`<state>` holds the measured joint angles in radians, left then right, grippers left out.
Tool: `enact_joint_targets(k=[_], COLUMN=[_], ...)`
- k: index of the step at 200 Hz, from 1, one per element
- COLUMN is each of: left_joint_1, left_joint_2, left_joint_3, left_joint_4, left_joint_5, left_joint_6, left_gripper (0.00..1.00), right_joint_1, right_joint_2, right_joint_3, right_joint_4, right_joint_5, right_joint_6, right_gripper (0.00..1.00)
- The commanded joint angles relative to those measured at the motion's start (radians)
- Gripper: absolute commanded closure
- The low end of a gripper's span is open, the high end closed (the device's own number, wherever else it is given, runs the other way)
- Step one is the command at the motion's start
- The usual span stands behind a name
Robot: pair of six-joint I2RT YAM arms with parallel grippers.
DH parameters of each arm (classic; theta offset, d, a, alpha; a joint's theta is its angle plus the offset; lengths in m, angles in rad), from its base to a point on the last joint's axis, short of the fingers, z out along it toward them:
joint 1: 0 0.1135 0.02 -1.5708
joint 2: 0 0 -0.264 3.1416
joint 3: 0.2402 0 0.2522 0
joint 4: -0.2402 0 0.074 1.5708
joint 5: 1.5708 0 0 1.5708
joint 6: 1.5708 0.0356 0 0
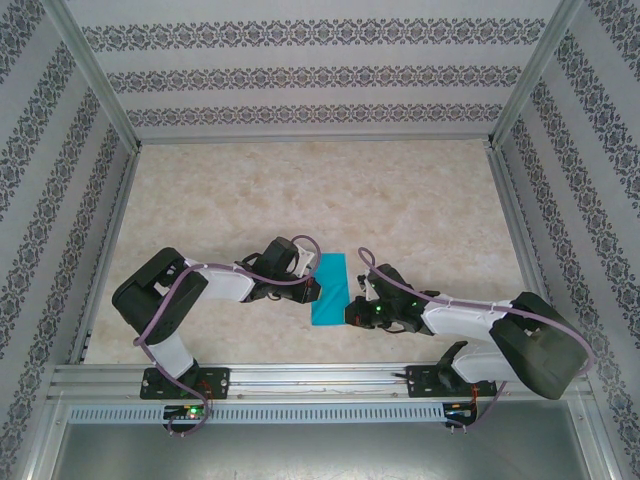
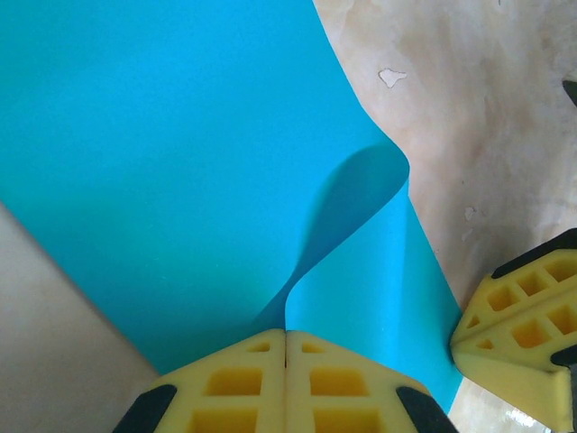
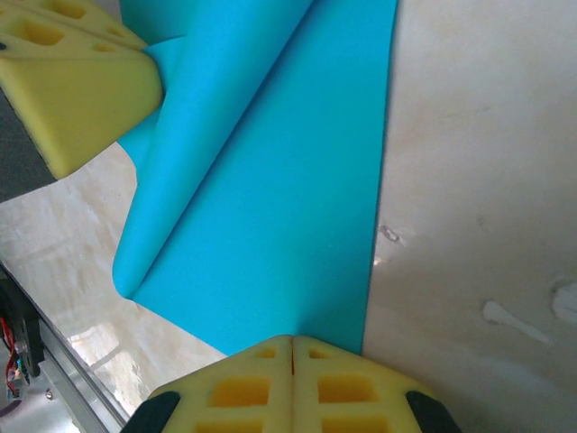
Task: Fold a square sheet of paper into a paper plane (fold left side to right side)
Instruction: Fold the triangle a second time at the center of the table.
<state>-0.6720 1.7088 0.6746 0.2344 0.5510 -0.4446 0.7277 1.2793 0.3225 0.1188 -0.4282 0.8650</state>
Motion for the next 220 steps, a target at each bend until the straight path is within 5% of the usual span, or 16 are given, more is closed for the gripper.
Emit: enact_joint_targets(k=[1,42,131,220], left_joint_1=[0.012,0.012,0.012,0.013], left_joint_2=[0.034,0.035,0.037,0.051], left_joint_3=[-0.014,-0.027,-0.027,-0.023], left_joint_4=[0.000,0.008,-0.005,0.006], left_joint_5=[-0.009,-0.015,-0.031,-0.025], left_joint_6=[0.029,0.022,0.028,0.027], left_gripper=[1.00,1.00,1.00,1.00], right_joint_1=[-0.022,-0.031,0.016,0.024], right_joint_2=[-0.058,-0.122,0.133,0.216], right_joint_3=[0.015,0.050,0.188,0.174], right_joint_4=[-0.013,0.037,0.151,0.178], right_joint_5=[-0.025,-0.010,0.054,0.063], right_joint_6=[0.004,0.033,0.043,0.068], right_gripper=[1.00,1.00,1.00,1.00])
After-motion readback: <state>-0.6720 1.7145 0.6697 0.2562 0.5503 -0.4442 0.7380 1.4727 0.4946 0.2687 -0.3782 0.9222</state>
